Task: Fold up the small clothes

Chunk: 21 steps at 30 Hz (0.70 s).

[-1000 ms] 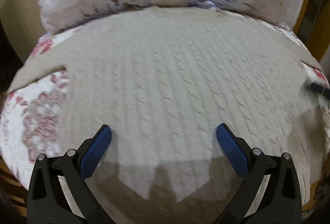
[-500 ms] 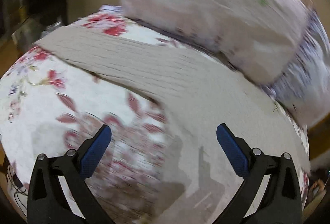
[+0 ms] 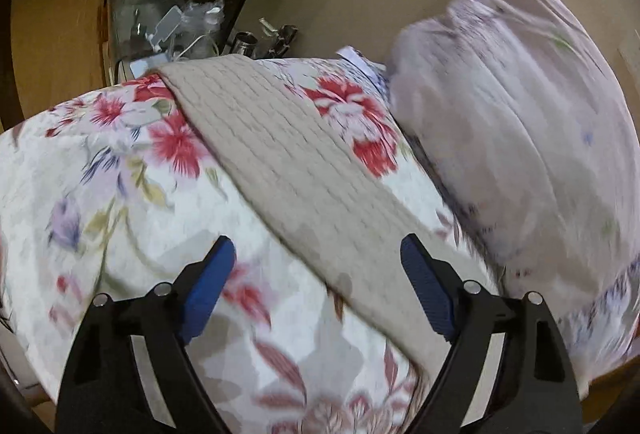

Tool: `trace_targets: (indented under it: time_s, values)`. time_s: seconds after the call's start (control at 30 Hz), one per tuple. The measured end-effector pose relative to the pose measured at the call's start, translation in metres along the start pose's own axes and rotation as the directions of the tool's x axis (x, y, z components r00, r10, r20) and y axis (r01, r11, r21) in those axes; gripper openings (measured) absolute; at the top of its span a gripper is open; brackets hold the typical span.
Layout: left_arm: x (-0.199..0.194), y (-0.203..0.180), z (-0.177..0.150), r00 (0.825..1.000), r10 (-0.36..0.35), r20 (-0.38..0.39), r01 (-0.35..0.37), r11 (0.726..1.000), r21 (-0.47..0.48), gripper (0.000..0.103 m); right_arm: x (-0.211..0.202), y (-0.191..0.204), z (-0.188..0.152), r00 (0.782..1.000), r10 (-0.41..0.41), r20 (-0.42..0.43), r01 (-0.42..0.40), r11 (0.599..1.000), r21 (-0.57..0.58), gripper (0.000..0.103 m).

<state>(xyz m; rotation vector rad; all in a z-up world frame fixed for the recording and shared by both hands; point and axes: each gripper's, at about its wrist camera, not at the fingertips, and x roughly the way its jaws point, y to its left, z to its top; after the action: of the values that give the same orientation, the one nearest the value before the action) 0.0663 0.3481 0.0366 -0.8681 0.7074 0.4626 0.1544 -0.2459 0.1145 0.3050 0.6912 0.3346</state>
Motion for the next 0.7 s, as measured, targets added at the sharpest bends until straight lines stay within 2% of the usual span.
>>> trace_targets:
  time_s: [0.03,0.07,0.13,0.17,0.2,0.23,0.27,0.3,0.47,0.57,0.6,0.63,0.67,0.7]
  values:
    - [0.005,0.002,0.005,1.000,-0.002,-0.003,0.002,1.000,-0.012,0.084,0.027,0.036,-0.021,0.991,0.061,-0.117,-0.067,0.997,-0.045,0.022]
    - [0.011,0.006,0.012,1.000,0.010,-0.006,-0.010,1.000,-0.026,0.084,0.044,0.064,-0.041,0.973,0.105,-0.206,-0.122,0.990,-0.070,0.028]
    - [0.020,0.015,0.022,1.000,0.019,-0.011,-0.020,0.997,-0.068,0.084,0.049,0.086,-0.059,0.959,0.143,-0.245,-0.166,0.983,-0.077,0.050]
    - [0.023,0.021,0.028,1.000,0.004,-0.010,-0.005,0.995,-0.103,0.083,0.046,0.090,-0.063,0.960,0.145,-0.239,-0.169,0.982,-0.082,0.056]
    - [0.022,0.025,0.032,1.000,-0.008,0.001,0.008,0.993,-0.119,0.083,0.041,0.088,-0.065,0.966,0.124,-0.226,-0.148,0.985,-0.093,0.069]
    - [0.023,0.028,0.036,1.000,-0.012,0.007,0.012,0.991,-0.134,0.081,0.037,0.084,-0.064,0.971,0.094,-0.220,-0.119,0.987,-0.105,0.075]
    - [0.024,0.031,0.041,1.000,-0.015,0.010,0.016,0.988,-0.152,0.076,0.027,0.079,-0.069,0.973,0.076,-0.219,-0.101,0.989,-0.106,0.075]
    - [0.026,0.035,0.046,1.000,-0.020,0.013,0.021,0.986,-0.168,0.073,0.037,0.067,-0.064,0.973,0.052,-0.224,-0.076,0.992,-0.098,0.075]
    - [0.031,0.061,0.065,0.998,-0.043,0.046,0.054,0.951,-0.304,0.054,0.027,0.002,-0.062,0.971,-0.043,-0.235,0.055,0.998,0.044,0.075]
    - [0.032,0.066,0.070,0.998,-0.035,0.054,0.051,0.945,-0.322,0.046,0.017,-0.011,-0.069,0.969,-0.073,-0.238,0.088,0.995,0.053,0.075]
    - [0.033,0.065,0.073,0.999,-0.010,0.053,0.026,0.949,-0.314,0.042,0.014,-0.015,-0.070,0.968,-0.082,-0.238,0.096,0.994,0.049,0.075]
    - [0.035,0.065,0.076,0.999,0.008,0.053,0.008,0.952,-0.305,0.031,0.013,-0.015,-0.071,0.968,-0.086,-0.237,0.099,0.994,0.047,0.075]
    - [0.034,0.063,0.078,0.998,0.029,0.053,-0.012,0.957,-0.290,0.005,0.013,-0.015,-0.071,0.968,-0.089,-0.235,0.103,0.994,0.046,0.075]
    - [0.033,0.056,0.081,0.998,0.021,0.058,-0.005,0.965,-0.261,0.007,0.010,-0.017,-0.071,0.969,-0.093,-0.231,0.106,0.993,0.046,0.075]
